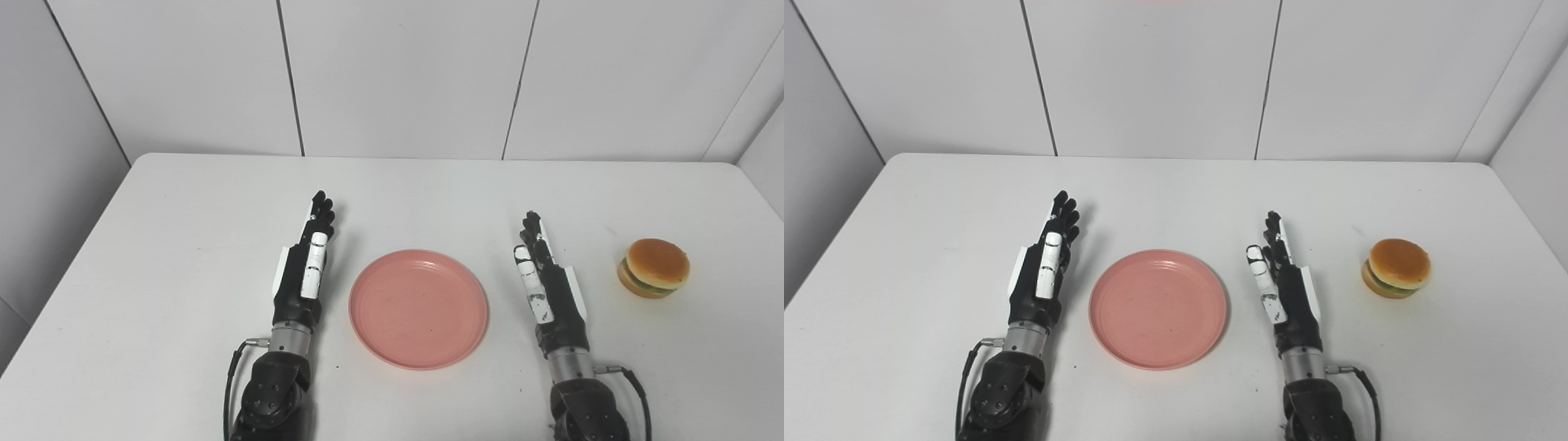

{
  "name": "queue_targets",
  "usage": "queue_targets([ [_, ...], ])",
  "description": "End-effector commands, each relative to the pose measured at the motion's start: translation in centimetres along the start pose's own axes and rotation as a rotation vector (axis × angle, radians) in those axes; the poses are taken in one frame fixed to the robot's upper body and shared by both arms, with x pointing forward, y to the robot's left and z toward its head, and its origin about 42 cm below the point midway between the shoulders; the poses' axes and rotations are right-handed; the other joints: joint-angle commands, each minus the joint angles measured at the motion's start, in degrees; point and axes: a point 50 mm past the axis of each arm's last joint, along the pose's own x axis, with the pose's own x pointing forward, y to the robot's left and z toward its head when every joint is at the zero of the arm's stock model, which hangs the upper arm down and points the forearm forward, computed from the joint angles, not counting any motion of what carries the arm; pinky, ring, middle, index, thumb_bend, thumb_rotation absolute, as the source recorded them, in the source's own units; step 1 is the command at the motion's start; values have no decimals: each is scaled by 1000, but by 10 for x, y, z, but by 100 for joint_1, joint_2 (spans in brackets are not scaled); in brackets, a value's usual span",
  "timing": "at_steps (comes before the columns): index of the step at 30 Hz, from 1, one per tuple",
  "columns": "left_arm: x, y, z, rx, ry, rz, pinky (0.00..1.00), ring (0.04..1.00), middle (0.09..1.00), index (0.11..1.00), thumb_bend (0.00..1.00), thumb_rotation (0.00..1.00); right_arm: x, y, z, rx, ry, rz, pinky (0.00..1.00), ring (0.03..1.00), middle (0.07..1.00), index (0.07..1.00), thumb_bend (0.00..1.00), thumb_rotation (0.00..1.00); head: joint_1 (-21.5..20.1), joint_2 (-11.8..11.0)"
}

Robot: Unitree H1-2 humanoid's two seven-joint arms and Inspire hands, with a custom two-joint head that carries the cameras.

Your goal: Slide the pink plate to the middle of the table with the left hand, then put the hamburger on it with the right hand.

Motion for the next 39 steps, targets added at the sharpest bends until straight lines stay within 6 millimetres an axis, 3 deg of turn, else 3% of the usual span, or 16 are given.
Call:
queue_targets([
  [1, -35, 6, -38, -5, 143, 25, 1000, 995, 994, 993, 538, 1000, -2, -21, 5, -70, -78, -65, 987, 999, 1000, 993, 569, 962, 22, -4],
  [4, -36, 5, -37, -6, 152, 31, 1000, 992, 992, 992, 535, 1000, 5, -31, 20, -114, -134, -103, 961, 977, 980, 983, 534, 972, 53, 0],
  [7, -36, 5, -36, 1, 160, 35, 1000, 995, 992, 989, 531, 1000, 7, -41, 31, -157, -157, -127, 961, 969, 968, 981, 589, 997, 40, 12],
  [11, -37, 5, -35, -1, 176, 31, 999, 993, 987, 983, 527, 1000, 8, -50, 37, -168, -190, -142, 972, 972, 969, 971, 611, 952, 17, 12],
  [16, -37, 9, -35, -31, 183, 24, 1000, 1000, 996, 993, 510, 1000, 8, -54, 42, -221, -203, -157, 907, 938, 956, 968, 568, 959, -250, 22],
  [19, -37, 12, -37, -48, 178, -1, 1000, 1000, 1000, 1000, 488, 1000, 10, -58, 44, -243, -217, -163, 926, 951, 959, 975, 581, 955, -287, 17],
  [22, -36, 18, -39, -46, 181, -19, 1000, 1000, 1000, 1000, 489, 1000, 15, -62, 49, -344, -248, -175, 914, 952, 959, 972, 543, 982, -628, 3],
  [30, -36, 31, -40, -58, 192, -63, 1000, 1000, 1000, 1000, 495, 1000, 27, -85, 56, -416, -266, -231, 929, 972, 977, 974, 608, 924, -1057, -39],
  [39, -39, 43, -42, -72, 191, -79, 1000, 1000, 1000, 1000, 506, 1000, 34, -105, 65, -499, -241, -293, 866, 928, 950, 953, 672, 810, -1337, -39],
])
